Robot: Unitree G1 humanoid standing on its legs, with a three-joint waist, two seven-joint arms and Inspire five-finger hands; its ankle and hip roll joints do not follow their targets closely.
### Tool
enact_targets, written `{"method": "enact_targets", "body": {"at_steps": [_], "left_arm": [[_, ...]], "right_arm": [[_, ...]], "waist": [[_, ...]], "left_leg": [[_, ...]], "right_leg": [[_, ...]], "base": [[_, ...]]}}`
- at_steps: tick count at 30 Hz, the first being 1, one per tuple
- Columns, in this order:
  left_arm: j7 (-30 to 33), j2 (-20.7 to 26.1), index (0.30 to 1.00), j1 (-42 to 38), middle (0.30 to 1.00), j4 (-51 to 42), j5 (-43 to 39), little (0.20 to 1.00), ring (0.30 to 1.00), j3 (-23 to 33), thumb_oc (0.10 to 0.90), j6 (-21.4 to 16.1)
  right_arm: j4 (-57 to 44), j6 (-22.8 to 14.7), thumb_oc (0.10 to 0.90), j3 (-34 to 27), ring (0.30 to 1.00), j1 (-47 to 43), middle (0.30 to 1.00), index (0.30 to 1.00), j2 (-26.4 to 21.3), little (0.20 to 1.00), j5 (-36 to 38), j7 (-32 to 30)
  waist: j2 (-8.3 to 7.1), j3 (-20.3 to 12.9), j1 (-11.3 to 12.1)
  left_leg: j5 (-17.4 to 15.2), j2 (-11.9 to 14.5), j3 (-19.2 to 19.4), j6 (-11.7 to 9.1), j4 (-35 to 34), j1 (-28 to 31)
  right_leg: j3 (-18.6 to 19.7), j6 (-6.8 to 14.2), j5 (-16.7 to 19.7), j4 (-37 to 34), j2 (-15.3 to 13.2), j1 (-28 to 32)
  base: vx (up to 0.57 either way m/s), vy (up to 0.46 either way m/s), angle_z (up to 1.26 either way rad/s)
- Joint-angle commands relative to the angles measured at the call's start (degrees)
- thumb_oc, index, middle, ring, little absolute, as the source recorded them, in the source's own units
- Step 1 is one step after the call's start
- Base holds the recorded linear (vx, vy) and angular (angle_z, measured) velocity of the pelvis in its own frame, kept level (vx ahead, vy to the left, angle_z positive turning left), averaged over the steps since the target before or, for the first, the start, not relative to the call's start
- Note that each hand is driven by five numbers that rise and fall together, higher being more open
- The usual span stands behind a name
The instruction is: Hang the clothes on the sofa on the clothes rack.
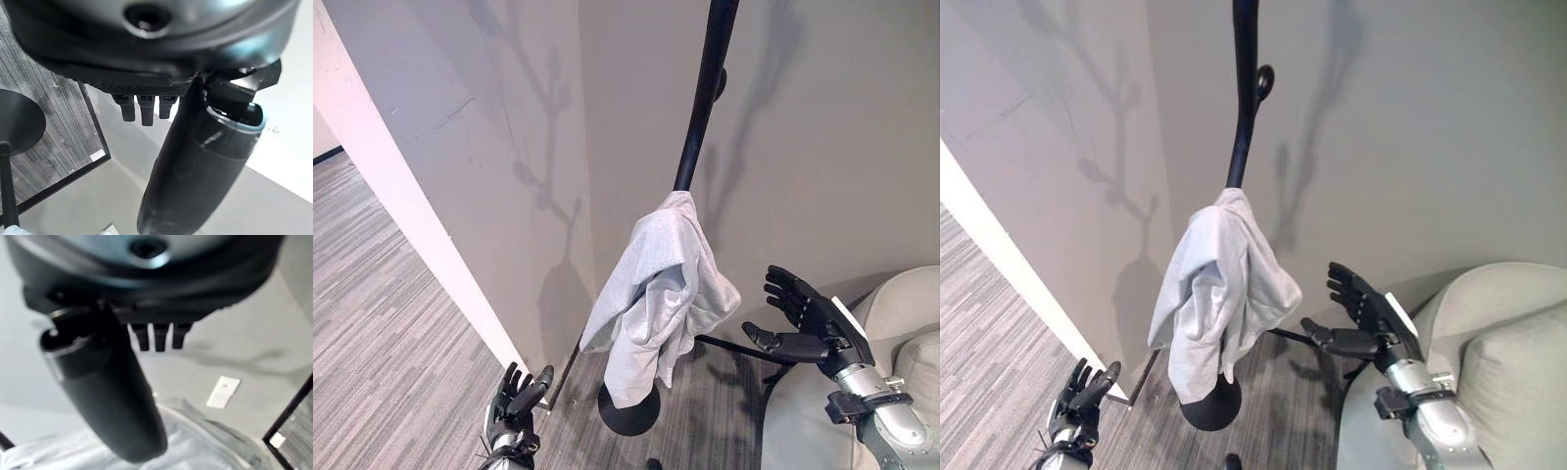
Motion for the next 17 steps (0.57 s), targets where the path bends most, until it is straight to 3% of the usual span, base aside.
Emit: {"method": "enact_targets", "body": {"at_steps": [1,5,8,17], "left_arm": [[-3.72,-0.67,0.9,-4.97,0.9,33.57,0.13,0.9,0.9,2.23,0.8,4.12],[-3.27,-0.74,0.9,-6.41,0.9,35.61,2.2,0.9,0.9,0.44,0.8,4.46],[-3.39,-0.46,0.9,-9.01,0.9,40.34,6.33,0.9,0.9,-1.13,0.8,4.67],[-4.07,-0.97,0.9,-10.34,0.9,42.4,8.38,0.9,0.9,-2.26,0.8,4.91]], "right_arm": [[58.79,5.6,0.8,-3.93,0.9,-12.2,0.9,0.9,36.04,0.9,41.94,-2.96],[73.91,10.61,0.8,-6.43,0.9,-14.66,0.9,0.9,37.79,0.9,42.83,-5.32],[82.05,11.58,0.8,-6.96,0.9,-16.55,0.9,0.9,37.0,0.9,38.35,-5.41],[84.51,10.76,0.8,-7.46,0.9,-18.31,0.9,0.9,35.25,0.9,33.75,-6.18]], "waist": [[-1.48,-2.01,2.73],[-1.3,-1.84,3.43],[-1.11,-1.85,3.49],[-0.61,-2.24,3.35]], "left_leg": [[-2.8,-0.27,-0.87,-0.68,0.47,1.15],[-2.57,-0.39,-1.88,-0.71,0.47,0.68],[-2.33,-0.43,-2.48,-0.67,0.47,0.37],[-2.31,-0.36,-3.22,-0.71,0.47,0.3]], "right_leg": [[-0.63,4.51,-6.86,0.73,-3.91,5.43],[-1.12,4.33,-7.11,0.73,-3.94,5.47],[-1.57,4.2,-7.21,0.74,-4.02,5.61],[-2.16,3.97,-7.57,0.74,-4.02,6.06]], "base": [[0.09,0.05,0.12],[0.01,0.023,0.16],[0.01,0.007,0.19],[0.0,0.002,0.06]]}}
